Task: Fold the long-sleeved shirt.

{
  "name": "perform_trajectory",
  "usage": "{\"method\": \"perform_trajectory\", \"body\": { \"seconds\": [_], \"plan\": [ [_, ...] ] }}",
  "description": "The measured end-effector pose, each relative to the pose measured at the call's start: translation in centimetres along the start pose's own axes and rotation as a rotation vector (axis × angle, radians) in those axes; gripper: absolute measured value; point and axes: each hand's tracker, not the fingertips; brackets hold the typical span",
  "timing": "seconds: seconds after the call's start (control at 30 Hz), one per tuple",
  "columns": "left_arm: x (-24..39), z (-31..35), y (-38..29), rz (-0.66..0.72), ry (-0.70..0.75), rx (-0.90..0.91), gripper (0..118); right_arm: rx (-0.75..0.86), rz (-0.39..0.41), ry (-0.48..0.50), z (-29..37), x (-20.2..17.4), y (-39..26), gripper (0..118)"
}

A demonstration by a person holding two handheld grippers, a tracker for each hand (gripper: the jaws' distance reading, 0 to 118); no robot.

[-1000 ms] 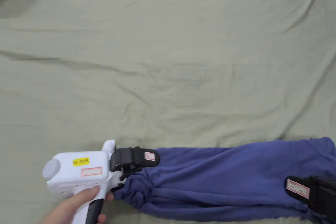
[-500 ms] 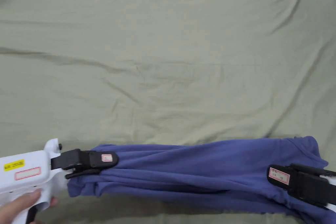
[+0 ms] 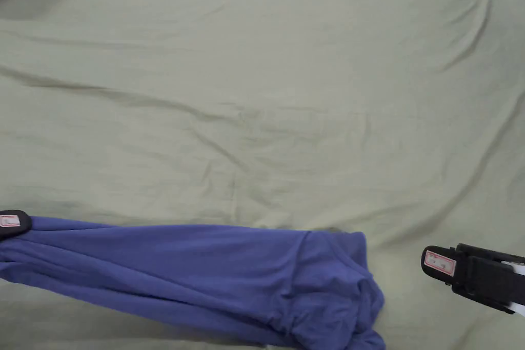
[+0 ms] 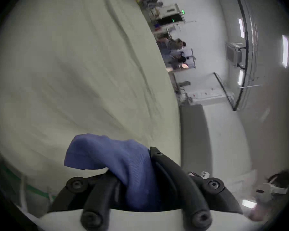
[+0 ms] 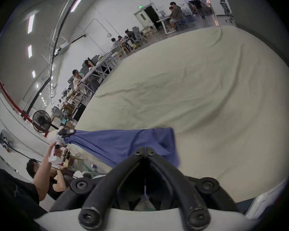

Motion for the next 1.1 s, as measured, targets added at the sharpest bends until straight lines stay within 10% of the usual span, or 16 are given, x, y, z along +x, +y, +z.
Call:
{"method": "perform_trajectory", "body": {
  "seconds": [0.4, 0.6, 0.77, 1.1],
  "plan": [
    [22.6, -24.4, -19.5, -0.96, 0.401, -0.399, 3, -0.084, 0.042, -0.127, 2.5, 0.5, -1.8, 0],
    [23.3, -36.0, -27.2, -1.021, 0.48, -0.533, 5, -0.069, 0.047, -0.152, 5.4, 2.3, -2.2, 0],
    [21.4, -37.9, -29.4, -0.857, 0.389, -0.519, 98, -0.06, 0.01, -0.156, 6.7, 4.3, -2.7, 0],
    [28.2, -30.0, -27.8, -0.666, -0.134, -0.363, 98, -0.008, -0.084, -0.088, 7.2, 5.9, -2.6, 0]
  ]
}}
